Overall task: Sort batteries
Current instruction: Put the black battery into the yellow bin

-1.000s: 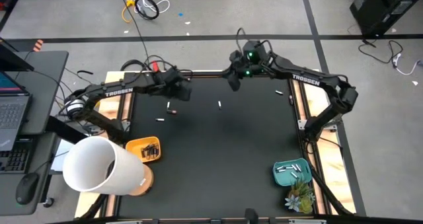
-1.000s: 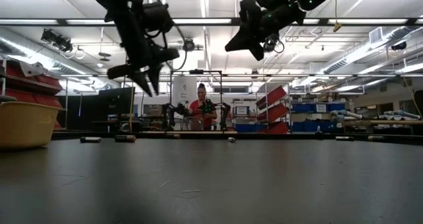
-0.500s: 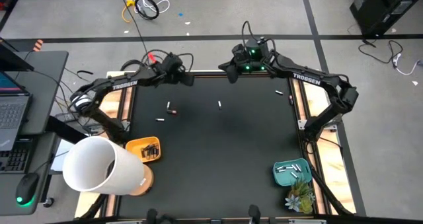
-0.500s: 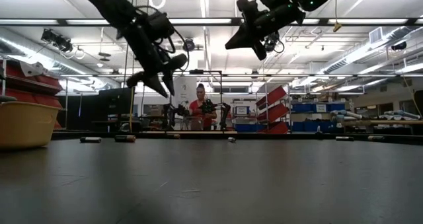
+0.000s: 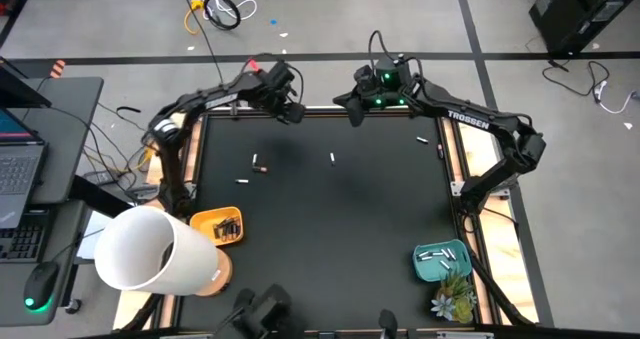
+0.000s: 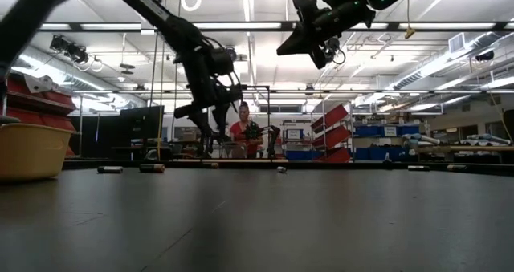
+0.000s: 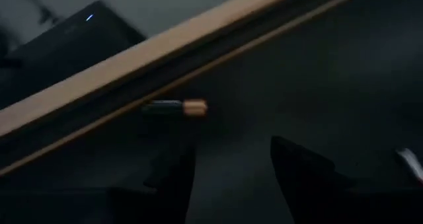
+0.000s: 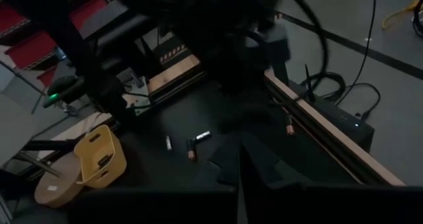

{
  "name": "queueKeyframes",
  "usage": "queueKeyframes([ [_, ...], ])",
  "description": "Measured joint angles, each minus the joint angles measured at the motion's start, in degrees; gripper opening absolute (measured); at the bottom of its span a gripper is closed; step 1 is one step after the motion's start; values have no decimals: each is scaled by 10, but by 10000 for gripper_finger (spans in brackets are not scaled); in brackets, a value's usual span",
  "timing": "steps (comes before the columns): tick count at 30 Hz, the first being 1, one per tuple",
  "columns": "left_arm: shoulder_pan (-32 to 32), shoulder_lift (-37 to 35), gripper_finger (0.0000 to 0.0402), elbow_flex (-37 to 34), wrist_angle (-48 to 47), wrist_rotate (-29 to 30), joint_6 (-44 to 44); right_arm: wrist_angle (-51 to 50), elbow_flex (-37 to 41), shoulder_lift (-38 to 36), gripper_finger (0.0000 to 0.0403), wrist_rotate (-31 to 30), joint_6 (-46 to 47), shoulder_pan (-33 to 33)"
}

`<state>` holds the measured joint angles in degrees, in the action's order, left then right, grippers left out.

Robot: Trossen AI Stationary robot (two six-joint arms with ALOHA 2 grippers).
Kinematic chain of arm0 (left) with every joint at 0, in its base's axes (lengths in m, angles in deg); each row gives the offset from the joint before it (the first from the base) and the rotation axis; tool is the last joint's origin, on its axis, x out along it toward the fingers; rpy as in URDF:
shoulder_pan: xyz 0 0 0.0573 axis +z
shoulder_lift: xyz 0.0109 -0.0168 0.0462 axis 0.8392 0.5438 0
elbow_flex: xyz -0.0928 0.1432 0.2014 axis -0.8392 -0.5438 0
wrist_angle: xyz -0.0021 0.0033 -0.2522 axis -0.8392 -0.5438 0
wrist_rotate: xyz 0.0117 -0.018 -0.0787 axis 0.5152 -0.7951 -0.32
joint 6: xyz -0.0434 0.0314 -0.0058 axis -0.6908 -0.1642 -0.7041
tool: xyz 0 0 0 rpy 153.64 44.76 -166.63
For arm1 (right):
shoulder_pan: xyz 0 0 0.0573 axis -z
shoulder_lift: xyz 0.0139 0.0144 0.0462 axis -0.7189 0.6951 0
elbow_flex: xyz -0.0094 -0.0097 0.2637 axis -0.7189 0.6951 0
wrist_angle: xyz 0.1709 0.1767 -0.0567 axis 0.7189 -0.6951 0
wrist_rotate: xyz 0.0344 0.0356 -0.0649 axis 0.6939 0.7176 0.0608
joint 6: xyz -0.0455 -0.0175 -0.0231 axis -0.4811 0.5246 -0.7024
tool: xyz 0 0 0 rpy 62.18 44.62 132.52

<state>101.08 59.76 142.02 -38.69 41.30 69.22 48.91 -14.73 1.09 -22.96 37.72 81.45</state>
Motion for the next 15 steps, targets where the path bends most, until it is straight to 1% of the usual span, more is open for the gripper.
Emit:
queueKeyframes([
  [3,1,42,208,58,-50,22,-14,0,0,0,2,0,-6,0],
  [6,-1,68,203,85,-63,36,-43,0,0,0,2,1,-12,3],
  [11,-1,86,203,91,-59,41,-95,0,0,0,0,3,-13,8],
  [13,-1,93,203,90,-58,58,-111,0,0,0,1,11,-18,9],
  [15,-1,92,203,81,-37,89,-131,0,0,0,2,25,-22,10],
])
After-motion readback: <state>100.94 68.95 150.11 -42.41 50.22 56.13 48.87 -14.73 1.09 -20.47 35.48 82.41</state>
